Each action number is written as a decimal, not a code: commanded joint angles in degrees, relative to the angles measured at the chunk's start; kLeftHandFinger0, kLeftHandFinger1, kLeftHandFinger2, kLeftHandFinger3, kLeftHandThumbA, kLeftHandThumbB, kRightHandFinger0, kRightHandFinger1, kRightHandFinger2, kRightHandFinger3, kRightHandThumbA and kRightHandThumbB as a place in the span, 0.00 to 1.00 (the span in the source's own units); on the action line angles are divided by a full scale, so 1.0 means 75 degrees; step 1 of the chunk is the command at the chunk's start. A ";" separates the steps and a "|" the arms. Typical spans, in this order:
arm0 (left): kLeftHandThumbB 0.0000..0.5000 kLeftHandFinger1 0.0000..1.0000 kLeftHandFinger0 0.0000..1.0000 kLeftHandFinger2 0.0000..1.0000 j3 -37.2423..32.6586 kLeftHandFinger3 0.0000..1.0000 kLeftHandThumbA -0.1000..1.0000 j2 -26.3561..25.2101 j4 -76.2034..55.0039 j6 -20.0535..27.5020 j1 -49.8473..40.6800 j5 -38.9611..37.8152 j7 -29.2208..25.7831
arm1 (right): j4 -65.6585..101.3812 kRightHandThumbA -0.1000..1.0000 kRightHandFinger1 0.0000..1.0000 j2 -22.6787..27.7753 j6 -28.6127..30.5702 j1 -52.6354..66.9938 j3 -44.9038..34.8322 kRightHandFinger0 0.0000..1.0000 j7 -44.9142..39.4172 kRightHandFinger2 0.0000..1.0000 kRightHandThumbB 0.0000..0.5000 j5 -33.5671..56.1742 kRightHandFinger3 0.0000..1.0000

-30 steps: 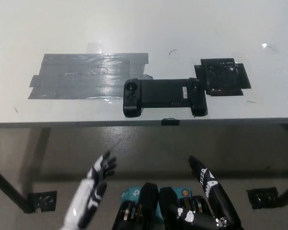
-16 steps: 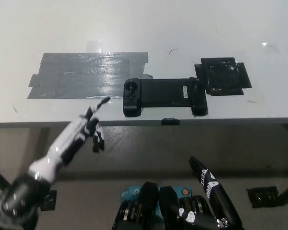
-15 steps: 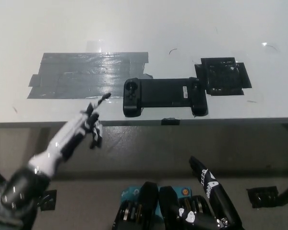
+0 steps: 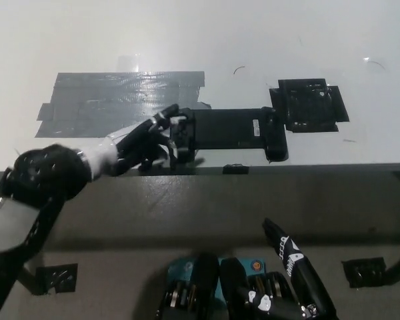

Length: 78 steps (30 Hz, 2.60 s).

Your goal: A controller is being placed at the center of the desk near the left hand and the robot uses its left hand's index finger to press a button at the left area of the controller

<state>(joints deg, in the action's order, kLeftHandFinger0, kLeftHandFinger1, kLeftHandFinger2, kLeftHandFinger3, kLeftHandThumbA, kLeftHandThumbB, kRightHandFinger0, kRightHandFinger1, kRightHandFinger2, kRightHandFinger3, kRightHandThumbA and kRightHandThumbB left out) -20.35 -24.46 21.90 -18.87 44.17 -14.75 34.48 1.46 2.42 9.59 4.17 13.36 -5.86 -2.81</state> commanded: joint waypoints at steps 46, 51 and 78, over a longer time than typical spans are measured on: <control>0.89 0.13 0.00 0.49 -0.1035 1.00 1.00 -0.0808 0.1723 -0.1074 0.1651 -0.0471 0.2046 | 0.0482 0.83 1.00 -0.0002 0.0061 -0.0264 -0.0017 1.00 -0.0187 1.00 0.40 -0.0076 1.00; 0.90 0.11 0.00 0.49 -0.1015 1.00 1.00 -0.0707 0.1843 -0.1074 0.1681 -0.0271 0.1941 | 0.0464 0.83 1.00 0.0010 0.0154 -0.0323 -0.0028 1.00 -0.0188 1.00 0.37 -0.0126 1.00; 0.91 0.07 0.00 0.37 0.0134 1.00 1.00 -0.0288 0.2151 -0.1074 0.1791 0.0608 0.1620 | 0.0467 0.79 1.00 0.0004 0.0051 -0.0477 -0.0087 1.00 -0.0192 1.00 0.38 -0.0135 1.00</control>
<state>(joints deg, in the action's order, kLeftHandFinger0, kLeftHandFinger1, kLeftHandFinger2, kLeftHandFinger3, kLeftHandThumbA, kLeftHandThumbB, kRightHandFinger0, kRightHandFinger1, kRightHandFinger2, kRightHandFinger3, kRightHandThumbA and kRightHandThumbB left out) -20.89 -26.67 38.93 -26.04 54.88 -11.35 47.08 3.27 2.48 9.51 1.99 13.12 -6.98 -3.47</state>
